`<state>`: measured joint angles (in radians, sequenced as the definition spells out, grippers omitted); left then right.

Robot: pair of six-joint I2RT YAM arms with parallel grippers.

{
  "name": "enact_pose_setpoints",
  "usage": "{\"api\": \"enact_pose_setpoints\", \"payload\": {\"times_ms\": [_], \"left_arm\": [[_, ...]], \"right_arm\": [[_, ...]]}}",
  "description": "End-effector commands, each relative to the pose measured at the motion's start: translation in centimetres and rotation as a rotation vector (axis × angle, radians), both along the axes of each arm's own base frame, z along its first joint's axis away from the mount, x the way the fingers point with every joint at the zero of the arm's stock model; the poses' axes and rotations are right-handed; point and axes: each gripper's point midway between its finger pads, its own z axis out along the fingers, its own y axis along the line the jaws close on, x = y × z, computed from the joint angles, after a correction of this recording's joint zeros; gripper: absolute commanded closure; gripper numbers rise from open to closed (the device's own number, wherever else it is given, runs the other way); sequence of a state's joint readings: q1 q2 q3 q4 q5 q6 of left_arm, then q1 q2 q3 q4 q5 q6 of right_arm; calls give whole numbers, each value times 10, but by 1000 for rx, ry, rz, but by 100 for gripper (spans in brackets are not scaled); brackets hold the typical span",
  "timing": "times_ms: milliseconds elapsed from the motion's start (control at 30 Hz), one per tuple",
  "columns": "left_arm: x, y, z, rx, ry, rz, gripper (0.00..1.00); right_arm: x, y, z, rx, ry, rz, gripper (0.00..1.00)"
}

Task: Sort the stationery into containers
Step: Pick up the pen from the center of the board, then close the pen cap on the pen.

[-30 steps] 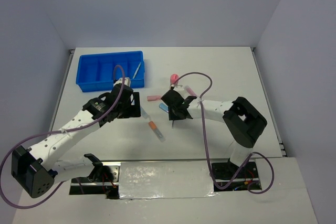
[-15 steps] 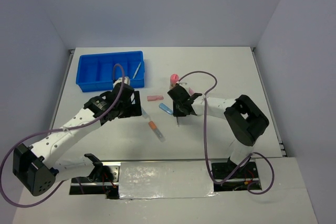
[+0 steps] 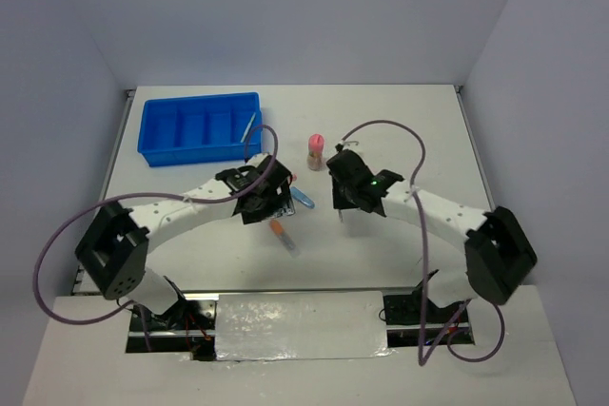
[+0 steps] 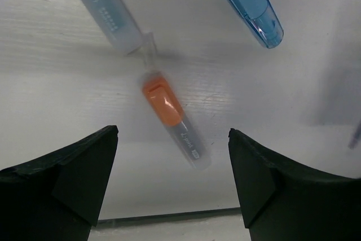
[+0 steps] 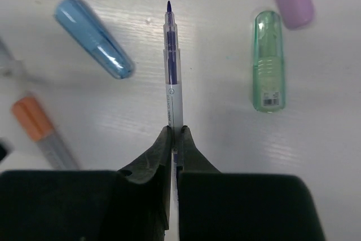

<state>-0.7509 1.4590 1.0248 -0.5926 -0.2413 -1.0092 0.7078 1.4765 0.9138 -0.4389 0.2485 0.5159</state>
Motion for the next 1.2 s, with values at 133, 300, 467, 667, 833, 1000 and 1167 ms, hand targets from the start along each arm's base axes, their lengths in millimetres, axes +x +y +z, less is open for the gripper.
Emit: {"api": "enact_pose_setpoints", "payload": {"times_ms": [133,300,467,667,833,1000,1167], "left_arm": [[25,-39,-13,-58,7,138,21],[33,-35,-32,-3,15,204,41],[40,-37,-41,44,28,206,44],[41,-20,-43,124,9,233,42],[39,-14,-44,148,3,229,40],[39,-11,-54,157,19,220,40],[43,-8,-59,167,14,230,42]], "right_arm": [[-15,-25,59,34,-142,8,100],[-24,-29,71,58,-169,32,100],[-27,-29,73,66,-178,52,100],[-28,-25,68,69,-169,74,100],[-27,-22,67,72,-165,79,100],[-27,-16,68,80,-163,91,100],[-29,-11,66,73,-152,106,100]]}}
